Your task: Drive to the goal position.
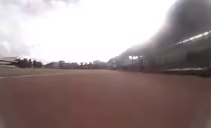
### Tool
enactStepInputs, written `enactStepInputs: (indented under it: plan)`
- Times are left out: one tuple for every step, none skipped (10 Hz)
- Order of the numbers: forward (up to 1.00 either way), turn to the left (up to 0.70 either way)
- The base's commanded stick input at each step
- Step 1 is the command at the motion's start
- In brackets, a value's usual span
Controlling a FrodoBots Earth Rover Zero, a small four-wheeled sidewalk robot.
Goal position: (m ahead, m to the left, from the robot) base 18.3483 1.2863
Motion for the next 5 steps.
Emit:
enactStepInputs:
  plan:
    - [0.70, 0.00]
    - [0.70, 0.00]
    - [0.70, 0.00]
    - [0.70, 0.00]
    - [0.70, 0.00]
